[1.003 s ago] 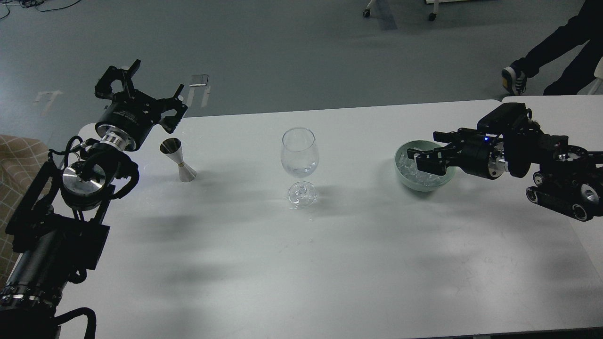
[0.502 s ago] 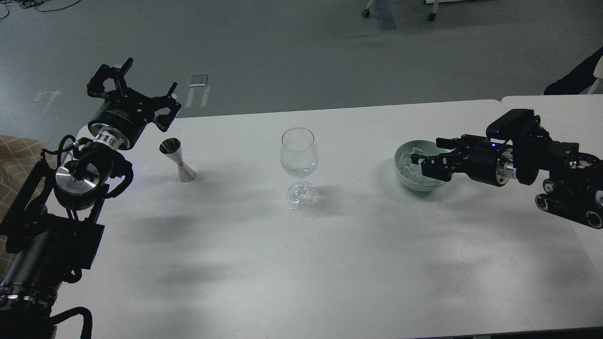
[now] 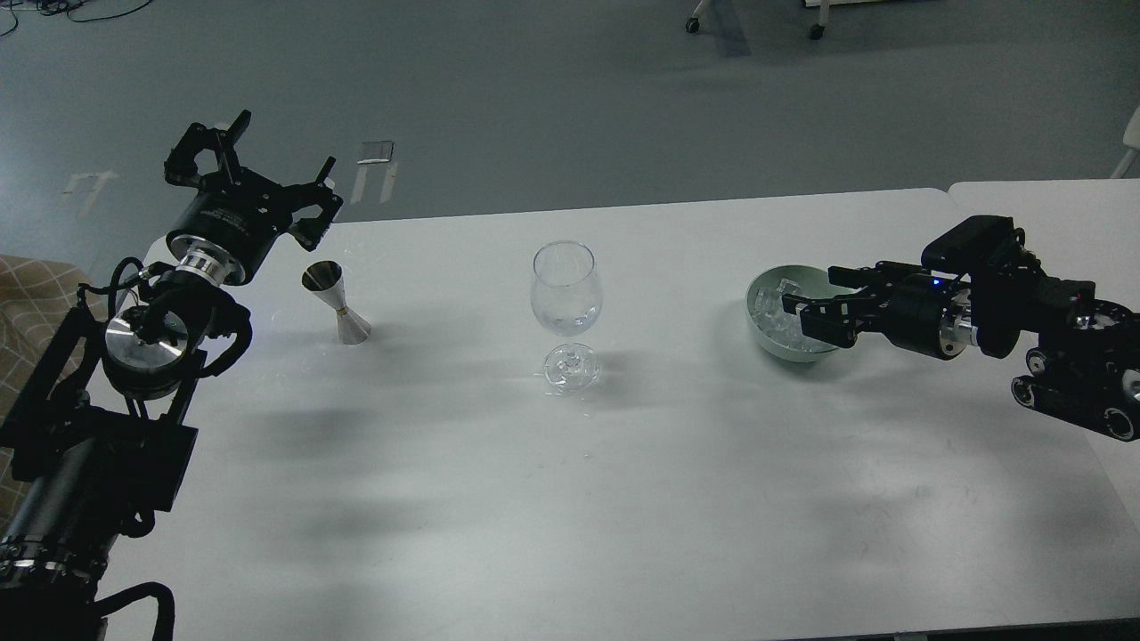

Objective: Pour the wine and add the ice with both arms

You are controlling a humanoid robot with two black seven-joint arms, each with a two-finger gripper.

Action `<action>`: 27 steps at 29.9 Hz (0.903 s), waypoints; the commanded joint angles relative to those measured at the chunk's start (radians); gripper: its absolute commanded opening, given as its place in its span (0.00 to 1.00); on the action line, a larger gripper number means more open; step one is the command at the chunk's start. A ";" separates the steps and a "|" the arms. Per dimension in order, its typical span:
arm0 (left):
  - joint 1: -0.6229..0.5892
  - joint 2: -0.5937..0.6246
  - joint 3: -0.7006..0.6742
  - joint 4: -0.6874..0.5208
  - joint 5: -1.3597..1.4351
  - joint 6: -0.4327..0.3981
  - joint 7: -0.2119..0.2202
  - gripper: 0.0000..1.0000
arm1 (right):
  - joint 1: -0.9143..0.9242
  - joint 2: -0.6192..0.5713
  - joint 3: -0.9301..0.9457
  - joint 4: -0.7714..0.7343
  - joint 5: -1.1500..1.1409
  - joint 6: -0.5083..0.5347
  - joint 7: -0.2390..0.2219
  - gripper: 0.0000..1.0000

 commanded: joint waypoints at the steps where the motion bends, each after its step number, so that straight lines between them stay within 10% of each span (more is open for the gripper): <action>1: 0.000 0.000 0.000 0.000 0.000 0.000 0.000 0.94 | -0.033 0.002 0.038 -0.007 0.001 0.003 -0.007 0.81; 27: 0.029 -0.012 0.006 0.000 0.000 0.000 -0.003 0.94 | -0.085 0.052 0.072 -0.088 0.003 0.014 -0.023 0.59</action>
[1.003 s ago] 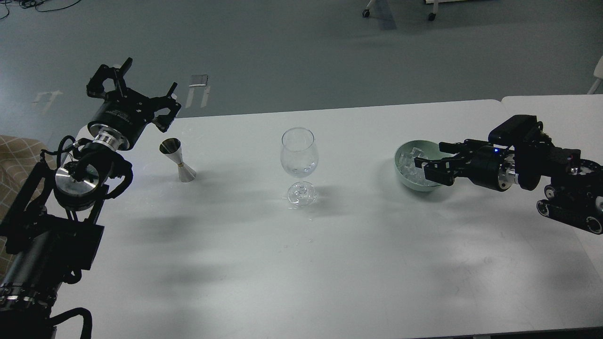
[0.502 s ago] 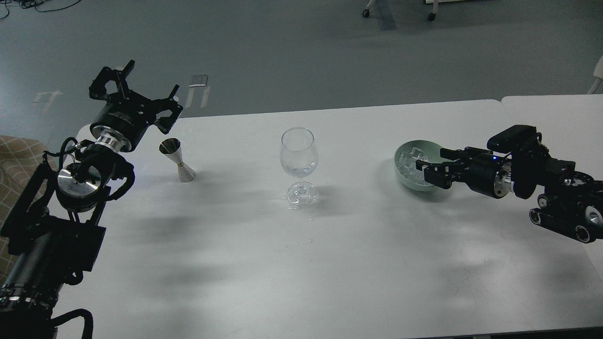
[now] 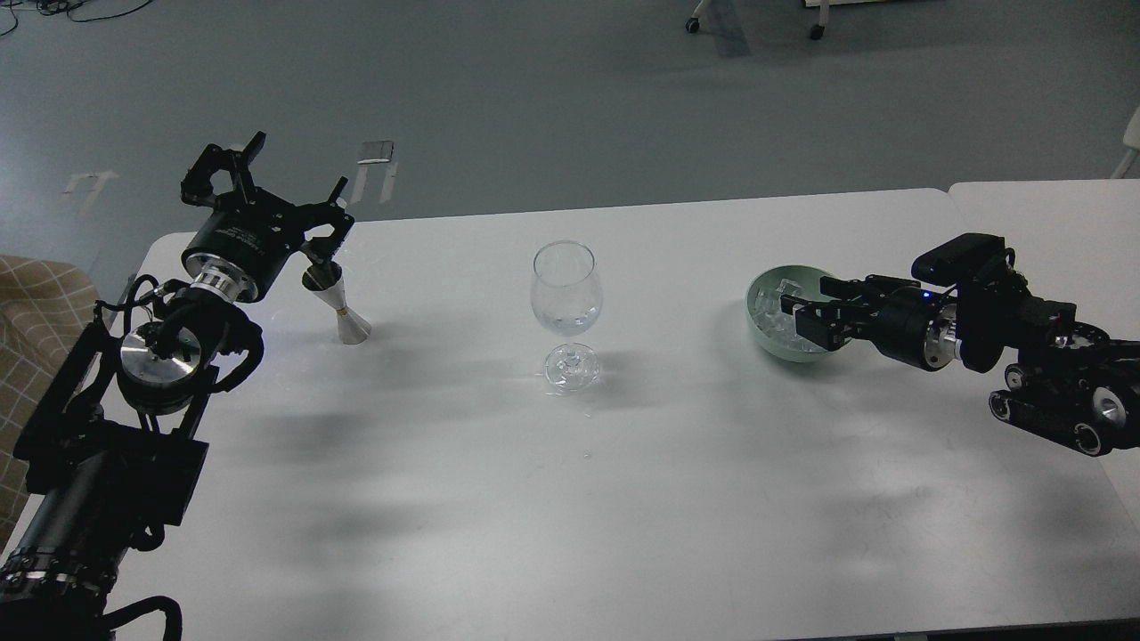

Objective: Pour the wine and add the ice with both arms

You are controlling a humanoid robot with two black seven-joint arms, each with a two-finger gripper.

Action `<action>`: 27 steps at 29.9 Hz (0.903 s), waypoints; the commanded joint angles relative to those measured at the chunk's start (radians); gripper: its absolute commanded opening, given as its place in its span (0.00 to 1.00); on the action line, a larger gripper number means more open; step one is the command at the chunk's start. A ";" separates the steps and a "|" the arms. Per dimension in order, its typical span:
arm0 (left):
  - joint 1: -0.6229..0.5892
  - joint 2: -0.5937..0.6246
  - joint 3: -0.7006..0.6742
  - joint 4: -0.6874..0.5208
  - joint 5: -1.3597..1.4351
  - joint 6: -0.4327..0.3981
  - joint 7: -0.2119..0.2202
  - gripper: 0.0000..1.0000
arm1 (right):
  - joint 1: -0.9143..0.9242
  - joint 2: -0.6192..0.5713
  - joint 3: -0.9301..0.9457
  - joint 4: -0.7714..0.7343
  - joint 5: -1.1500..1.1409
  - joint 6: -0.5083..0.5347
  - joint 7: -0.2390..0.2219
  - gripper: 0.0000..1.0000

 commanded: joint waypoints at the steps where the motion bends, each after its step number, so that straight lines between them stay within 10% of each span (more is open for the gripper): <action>1: 0.003 0.008 -0.006 -0.003 0.002 0.000 0.000 0.94 | -0.004 0.000 0.000 -0.005 0.001 0.003 -0.009 0.58; 27: 0.022 0.012 -0.017 -0.026 0.000 -0.002 -0.003 0.94 | -0.007 0.028 0.003 -0.002 0.000 0.003 -0.009 0.58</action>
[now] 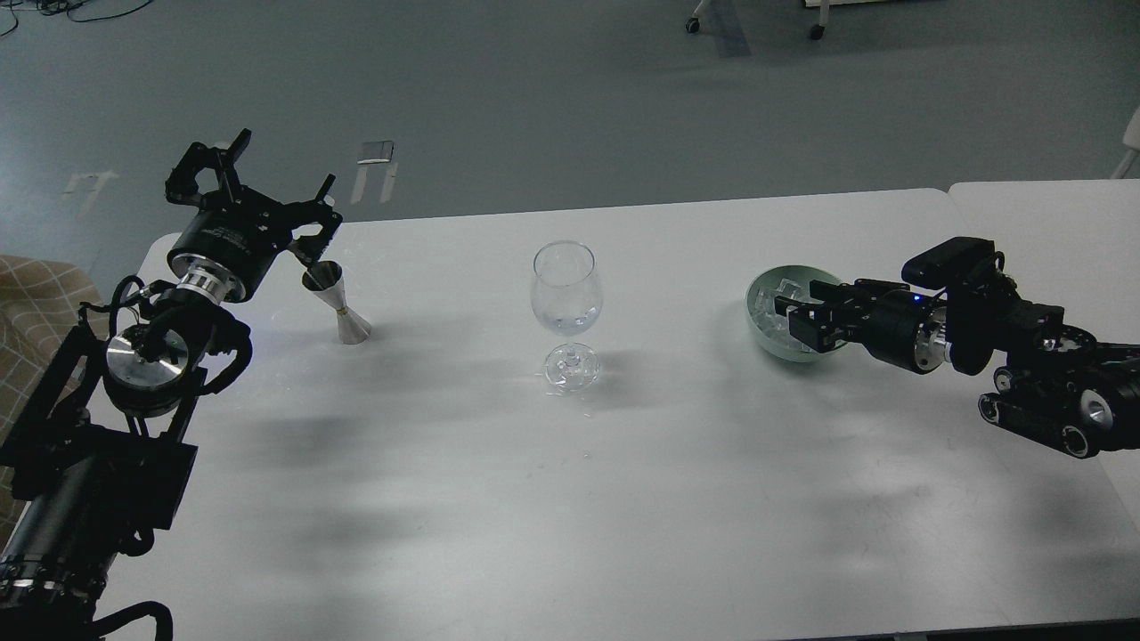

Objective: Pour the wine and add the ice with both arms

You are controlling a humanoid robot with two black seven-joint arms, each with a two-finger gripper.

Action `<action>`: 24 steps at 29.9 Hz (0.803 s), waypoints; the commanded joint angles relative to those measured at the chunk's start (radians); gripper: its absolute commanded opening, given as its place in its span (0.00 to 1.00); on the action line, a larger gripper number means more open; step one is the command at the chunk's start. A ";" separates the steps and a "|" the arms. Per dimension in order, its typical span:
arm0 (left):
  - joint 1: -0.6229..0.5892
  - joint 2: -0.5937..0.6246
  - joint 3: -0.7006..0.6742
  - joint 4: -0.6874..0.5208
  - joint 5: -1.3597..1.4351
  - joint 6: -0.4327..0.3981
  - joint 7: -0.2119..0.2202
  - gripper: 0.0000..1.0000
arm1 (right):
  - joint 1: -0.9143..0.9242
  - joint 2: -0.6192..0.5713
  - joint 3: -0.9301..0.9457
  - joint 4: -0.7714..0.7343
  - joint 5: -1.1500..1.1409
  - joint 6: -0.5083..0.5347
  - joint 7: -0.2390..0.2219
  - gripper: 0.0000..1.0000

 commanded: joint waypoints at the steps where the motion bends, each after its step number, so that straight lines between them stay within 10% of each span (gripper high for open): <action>1: 0.003 0.000 -0.001 0.003 0.000 -0.001 -0.001 0.94 | 0.000 0.001 0.000 -0.003 0.000 0.003 0.000 0.58; 24: 0.006 -0.005 0.000 0.017 -0.001 -0.003 -0.019 0.95 | -0.002 0.018 -0.009 -0.046 -0.005 0.003 0.001 0.48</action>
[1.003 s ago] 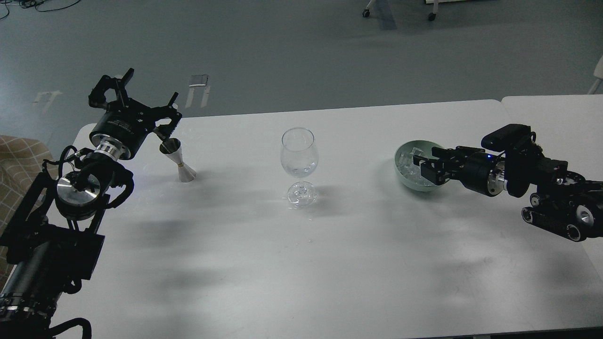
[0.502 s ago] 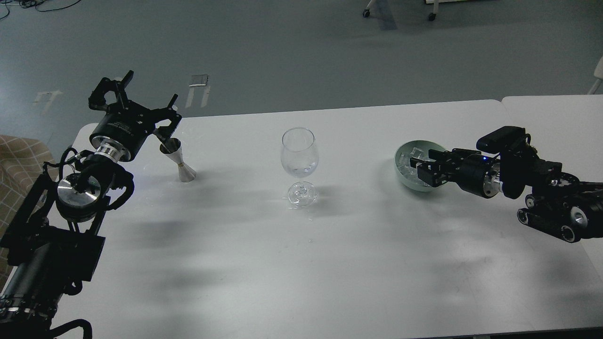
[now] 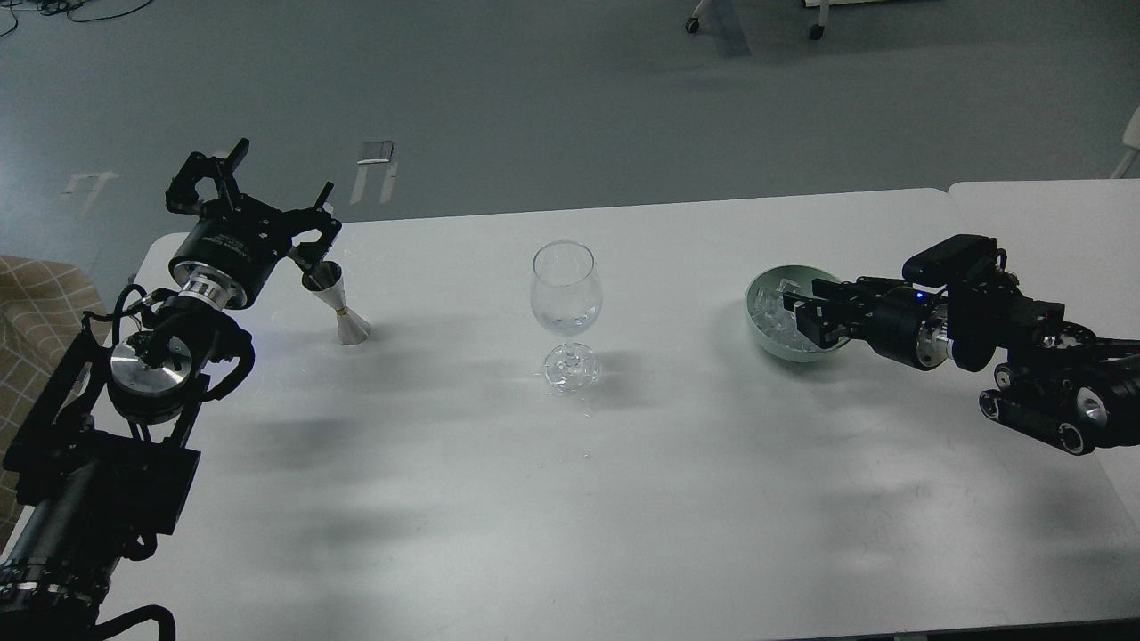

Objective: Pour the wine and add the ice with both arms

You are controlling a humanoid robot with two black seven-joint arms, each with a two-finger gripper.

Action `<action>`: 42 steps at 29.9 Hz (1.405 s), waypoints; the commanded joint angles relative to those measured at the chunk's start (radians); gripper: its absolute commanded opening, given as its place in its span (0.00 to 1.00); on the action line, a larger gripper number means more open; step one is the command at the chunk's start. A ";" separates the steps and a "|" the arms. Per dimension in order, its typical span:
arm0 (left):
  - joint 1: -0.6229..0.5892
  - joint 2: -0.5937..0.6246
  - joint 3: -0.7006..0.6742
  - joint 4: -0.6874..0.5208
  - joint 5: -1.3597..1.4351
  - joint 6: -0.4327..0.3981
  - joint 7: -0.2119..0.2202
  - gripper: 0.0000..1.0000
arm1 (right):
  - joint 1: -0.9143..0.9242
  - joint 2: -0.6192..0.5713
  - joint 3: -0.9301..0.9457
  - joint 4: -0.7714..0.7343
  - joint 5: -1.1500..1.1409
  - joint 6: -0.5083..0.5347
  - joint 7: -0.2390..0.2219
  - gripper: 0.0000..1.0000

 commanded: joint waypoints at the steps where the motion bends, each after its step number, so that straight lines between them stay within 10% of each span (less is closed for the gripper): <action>1: 0.000 0.000 0.001 0.000 0.000 0.000 -0.001 0.95 | 0.002 0.002 -0.002 -0.001 0.000 0.000 0.001 0.48; 33: -0.002 0.004 -0.001 0.005 -0.001 0.000 -0.003 0.96 | 0.012 -0.006 0.007 0.029 0.003 -0.009 0.013 0.09; 42: -0.003 0.004 -0.001 0.005 0.000 0.000 -0.003 0.95 | 0.112 -0.179 0.099 0.241 0.003 -0.012 0.027 0.05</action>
